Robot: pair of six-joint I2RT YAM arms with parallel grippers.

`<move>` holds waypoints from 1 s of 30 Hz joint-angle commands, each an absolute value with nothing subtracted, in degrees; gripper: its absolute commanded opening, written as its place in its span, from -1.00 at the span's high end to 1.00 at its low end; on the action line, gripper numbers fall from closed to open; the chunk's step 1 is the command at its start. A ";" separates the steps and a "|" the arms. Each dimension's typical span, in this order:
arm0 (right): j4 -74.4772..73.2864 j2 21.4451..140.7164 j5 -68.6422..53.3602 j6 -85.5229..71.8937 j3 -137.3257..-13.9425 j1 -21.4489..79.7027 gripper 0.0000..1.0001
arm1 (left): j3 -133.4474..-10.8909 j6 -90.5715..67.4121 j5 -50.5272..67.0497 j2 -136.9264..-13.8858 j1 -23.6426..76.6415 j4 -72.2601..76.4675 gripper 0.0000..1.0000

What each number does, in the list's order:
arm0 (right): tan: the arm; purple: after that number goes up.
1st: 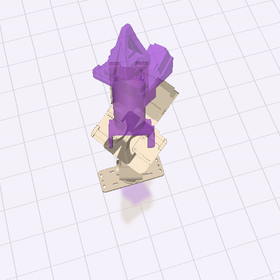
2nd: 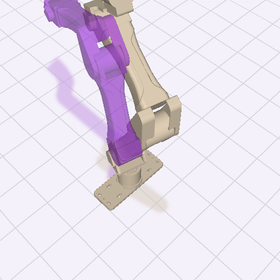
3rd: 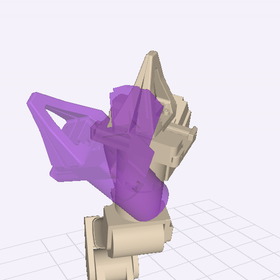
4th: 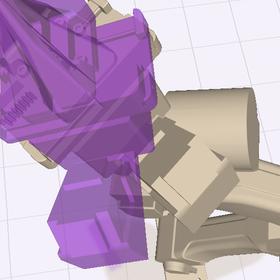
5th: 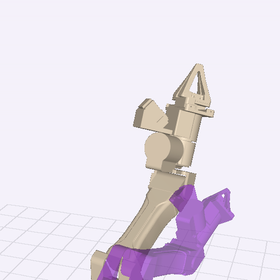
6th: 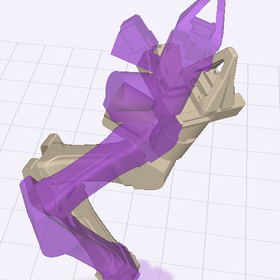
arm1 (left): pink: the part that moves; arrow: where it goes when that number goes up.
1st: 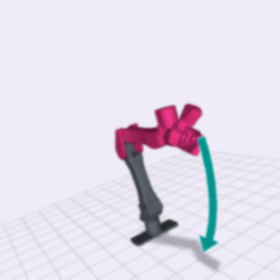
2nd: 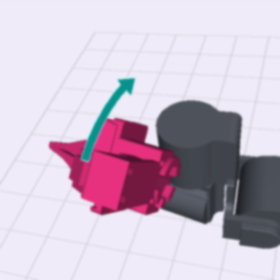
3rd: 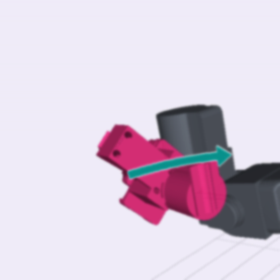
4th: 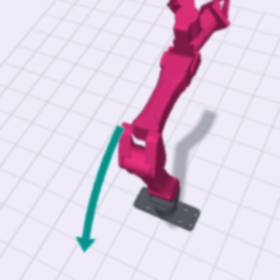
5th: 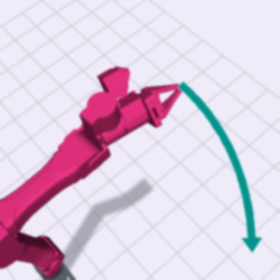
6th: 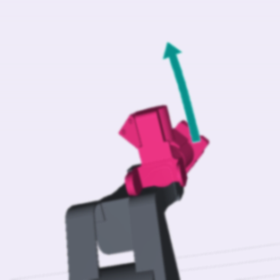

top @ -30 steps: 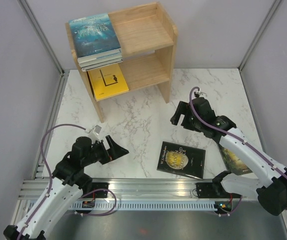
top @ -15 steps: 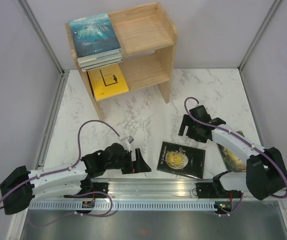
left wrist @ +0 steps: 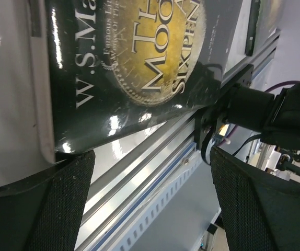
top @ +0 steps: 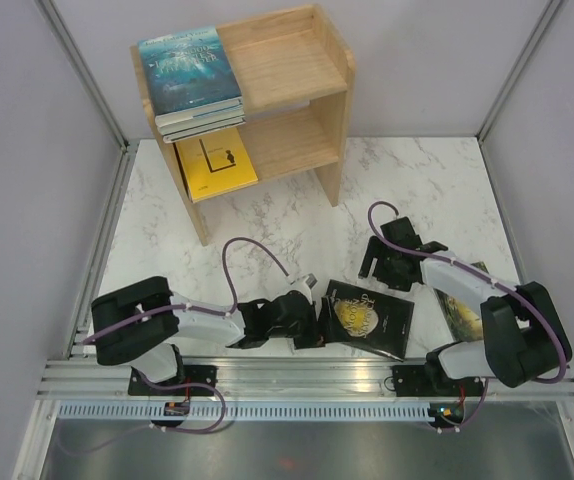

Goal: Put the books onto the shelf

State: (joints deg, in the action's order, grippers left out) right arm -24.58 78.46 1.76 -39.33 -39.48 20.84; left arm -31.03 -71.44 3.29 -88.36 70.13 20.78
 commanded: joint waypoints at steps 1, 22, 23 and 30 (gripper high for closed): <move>-21.27 78.14 0.44 -39.90 -37.36 20.65 -0.72 | -33.66 -75.06 -1.67 -92.81 70.58 27.60 -0.84; -0.53 71.28 -22.93 -61.25 -18.37 32.42 -0.58 | -41.31 -63.11 -1.67 -95.28 51.60 19.52 -0.83; -0.44 70.84 -23.03 -61.87 -18.72 32.95 -0.58 | -41.48 -62.41 -1.84 -94.32 49.94 18.03 -0.83; 0.09 69.43 -19.35 -60.91 -20.56 33.75 -0.59 | -38.25 -57.48 -1.85 -84.04 47.37 10.82 -0.84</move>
State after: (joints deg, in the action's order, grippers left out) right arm 3.36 69.19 -17.43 -59.64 -20.29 33.63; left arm -38.81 -62.83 0.82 -89.32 46.74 12.16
